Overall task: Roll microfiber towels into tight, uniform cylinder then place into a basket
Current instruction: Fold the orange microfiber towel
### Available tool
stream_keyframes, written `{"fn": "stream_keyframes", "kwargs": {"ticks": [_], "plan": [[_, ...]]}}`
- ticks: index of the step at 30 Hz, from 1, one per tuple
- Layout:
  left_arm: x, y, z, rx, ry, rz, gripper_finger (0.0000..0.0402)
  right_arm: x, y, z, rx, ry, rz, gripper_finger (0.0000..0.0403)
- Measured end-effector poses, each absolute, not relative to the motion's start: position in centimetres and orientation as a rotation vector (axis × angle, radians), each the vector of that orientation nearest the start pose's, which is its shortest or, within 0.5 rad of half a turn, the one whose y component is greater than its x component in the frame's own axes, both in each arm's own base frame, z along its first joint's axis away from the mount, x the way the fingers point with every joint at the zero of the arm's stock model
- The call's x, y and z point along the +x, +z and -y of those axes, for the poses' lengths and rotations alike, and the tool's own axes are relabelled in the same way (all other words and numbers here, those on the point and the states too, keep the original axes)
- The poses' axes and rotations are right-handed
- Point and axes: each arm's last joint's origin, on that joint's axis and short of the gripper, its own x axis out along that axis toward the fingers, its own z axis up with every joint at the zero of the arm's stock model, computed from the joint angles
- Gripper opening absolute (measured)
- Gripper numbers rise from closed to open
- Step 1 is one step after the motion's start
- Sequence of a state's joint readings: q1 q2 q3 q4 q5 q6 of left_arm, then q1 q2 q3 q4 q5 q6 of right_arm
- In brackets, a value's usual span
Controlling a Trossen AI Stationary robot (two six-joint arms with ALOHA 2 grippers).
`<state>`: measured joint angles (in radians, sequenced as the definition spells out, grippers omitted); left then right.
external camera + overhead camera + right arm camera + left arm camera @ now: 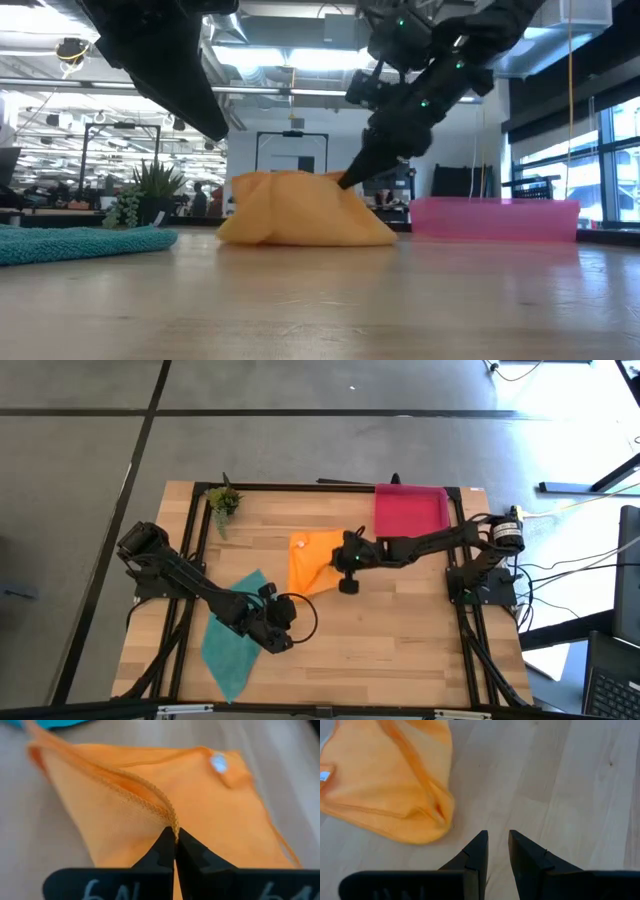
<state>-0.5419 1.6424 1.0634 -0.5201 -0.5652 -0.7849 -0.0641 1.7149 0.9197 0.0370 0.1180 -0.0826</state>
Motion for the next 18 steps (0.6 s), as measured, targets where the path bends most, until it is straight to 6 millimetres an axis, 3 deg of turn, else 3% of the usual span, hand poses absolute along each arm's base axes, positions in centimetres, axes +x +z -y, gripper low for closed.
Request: {"fn": "stream_keyframes", "kwargs": {"ticks": [4, 12, 18], "plan": [[28.1, 20.1, 15.1, -0.152, 0.372, -0.843, 0.0069, 34.0, 16.5, 3.6, -0.088, -0.248, -0.771, 0.0005], [28.1, 20.1, 15.1, -0.158, 0.376, -0.839, 0.0069, 33.8, 16.4, 4.6, -0.063, -0.288, -0.781, 0.0005], [28.4, 19.9, 13.8, -0.170, 0.512, -0.770, 0.0069, 33.8, 16.3, 4.6, -0.077, -0.264, -0.786, 0.0005]]}}
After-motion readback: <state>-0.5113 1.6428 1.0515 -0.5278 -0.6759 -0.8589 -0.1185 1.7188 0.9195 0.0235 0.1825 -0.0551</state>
